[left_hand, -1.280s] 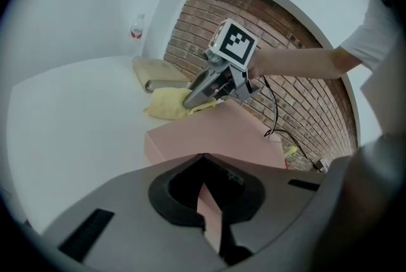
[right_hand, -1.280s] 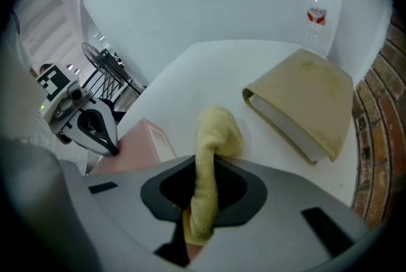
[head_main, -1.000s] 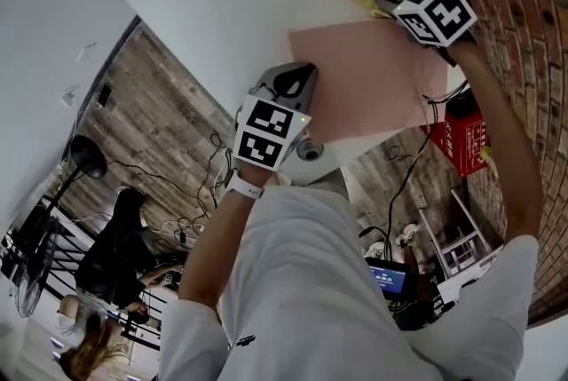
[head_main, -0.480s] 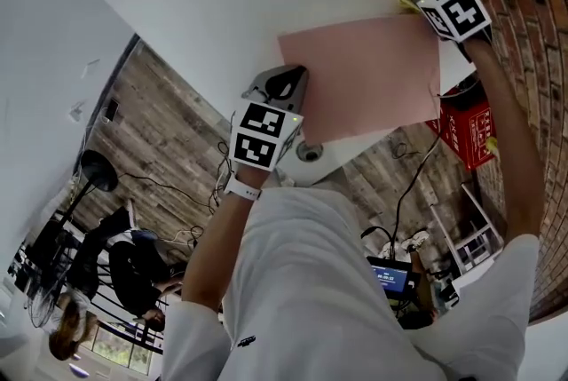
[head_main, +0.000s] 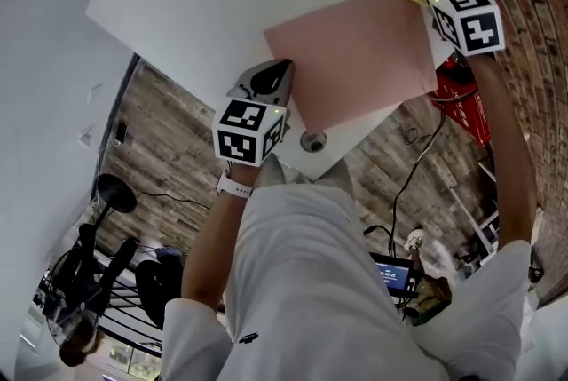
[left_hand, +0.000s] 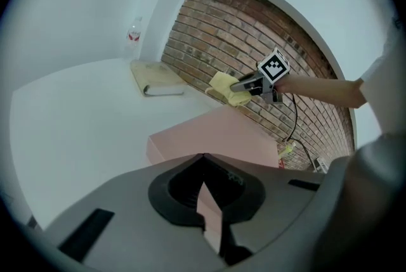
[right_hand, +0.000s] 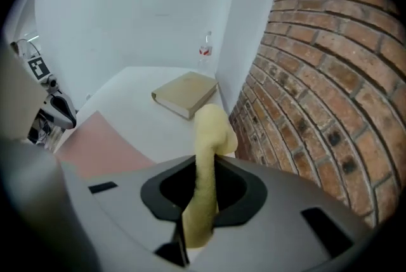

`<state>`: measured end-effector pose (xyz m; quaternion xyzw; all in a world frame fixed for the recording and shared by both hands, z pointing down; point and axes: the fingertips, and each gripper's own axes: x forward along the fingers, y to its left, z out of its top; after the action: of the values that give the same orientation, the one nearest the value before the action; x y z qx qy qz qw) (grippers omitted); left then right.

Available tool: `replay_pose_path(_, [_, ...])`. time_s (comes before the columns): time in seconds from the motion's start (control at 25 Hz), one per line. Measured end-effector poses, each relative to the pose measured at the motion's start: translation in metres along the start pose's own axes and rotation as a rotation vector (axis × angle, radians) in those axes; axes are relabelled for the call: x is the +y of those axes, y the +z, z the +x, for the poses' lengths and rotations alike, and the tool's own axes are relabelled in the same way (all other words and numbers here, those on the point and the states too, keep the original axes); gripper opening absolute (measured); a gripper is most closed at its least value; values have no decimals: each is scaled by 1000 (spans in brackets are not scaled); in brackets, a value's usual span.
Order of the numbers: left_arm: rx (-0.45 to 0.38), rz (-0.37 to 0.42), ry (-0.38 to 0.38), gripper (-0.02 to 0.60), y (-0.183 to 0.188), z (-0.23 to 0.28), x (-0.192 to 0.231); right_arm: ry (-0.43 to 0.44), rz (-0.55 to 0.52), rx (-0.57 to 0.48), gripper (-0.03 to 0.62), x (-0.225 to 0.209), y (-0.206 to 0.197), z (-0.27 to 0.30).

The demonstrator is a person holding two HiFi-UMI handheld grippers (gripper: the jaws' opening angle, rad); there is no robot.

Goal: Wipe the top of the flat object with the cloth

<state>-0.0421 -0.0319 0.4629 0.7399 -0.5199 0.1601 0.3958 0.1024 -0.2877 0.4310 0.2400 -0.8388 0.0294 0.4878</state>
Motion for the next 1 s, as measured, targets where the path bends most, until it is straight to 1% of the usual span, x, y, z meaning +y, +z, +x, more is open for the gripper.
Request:
replay_pose_path(0.16, [-26, 44, -49, 17, 7, -21, -4, -57, 84, -71, 60, 19, -8, -37])
replay_pose_path(0.32, [-66, 77, -81, 17, 19, -48, -18, -75, 129, -146, 61, 50, -10, -79])
replay_pose_path(0.44, [-103, 131, -105, 17, 30, -68, -31, -104, 156, -207, 61, 74, -15, -112])
replay_pose_path(0.56, [-134, 182, -130, 17, 41, -88, -40, -139, 209, -265, 60, 98, -18, -143])
replay_pose_path(0.84, [-205, 272, -163, 17, 56, -139, -61, -199, 314, -365, 60, 156, -17, -206])
replay_pose_path(1.0, [-261, 321, -173, 17, 67, -171, -66, -239, 380, -434, 61, 188, -8, -237])
